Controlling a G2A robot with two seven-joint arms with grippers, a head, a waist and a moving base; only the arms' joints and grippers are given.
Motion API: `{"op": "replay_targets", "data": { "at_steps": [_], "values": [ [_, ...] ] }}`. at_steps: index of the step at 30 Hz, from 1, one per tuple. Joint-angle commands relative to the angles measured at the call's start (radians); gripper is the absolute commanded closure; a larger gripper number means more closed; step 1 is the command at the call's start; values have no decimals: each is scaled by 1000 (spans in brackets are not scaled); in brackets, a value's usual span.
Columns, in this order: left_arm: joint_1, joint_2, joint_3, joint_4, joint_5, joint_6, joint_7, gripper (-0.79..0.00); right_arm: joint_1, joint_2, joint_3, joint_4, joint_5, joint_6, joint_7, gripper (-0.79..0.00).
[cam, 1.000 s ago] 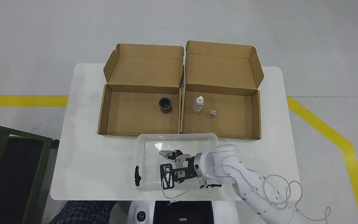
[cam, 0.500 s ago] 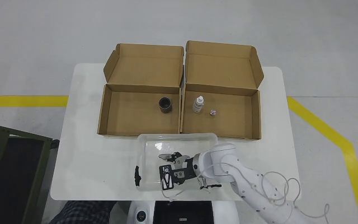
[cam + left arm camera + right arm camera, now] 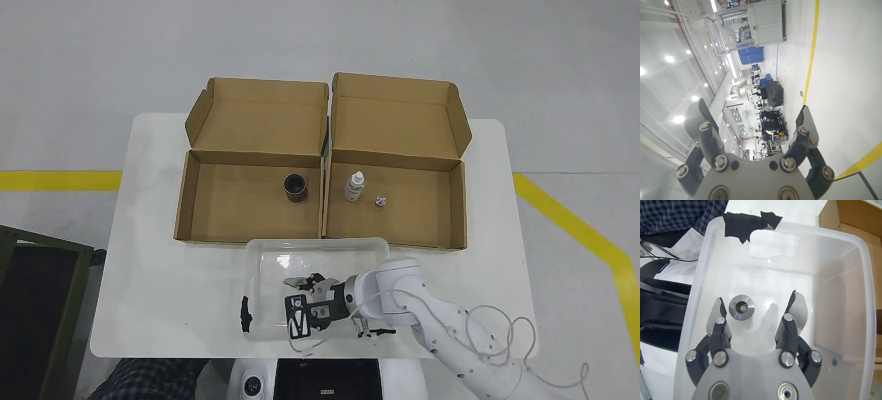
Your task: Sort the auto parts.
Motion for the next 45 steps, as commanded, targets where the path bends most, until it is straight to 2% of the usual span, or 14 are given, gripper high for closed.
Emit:
{"op": "replay_targets", "data": {
  "at_steps": [1,14,18,20,27,32,45],
  "values": [
    [0,0,0,0,0,0,0,-785,0,0,-4,2,-2,2,-4,-600],
    [0,0,0,0,0,0,0,-785,8,2,-19,28,1,20,-29,-551],
    [0,0,0,0,0,0,0,-785,7,3,-19,34,2,35,-36,-382],
    [0,0,0,0,0,0,0,-785,6,3,-17,35,4,42,-42,-348],
    [0,0,0,0,0,0,0,-785,-1,8,-7,26,-4,67,-58,-339],
    [0,0,0,0,0,0,0,-785,-5,11,-4,25,-9,69,-61,-379],
    [0,0,0,0,0,0,0,-785,-8,15,-19,14,-29,71,-36,-403]
  ]
}}
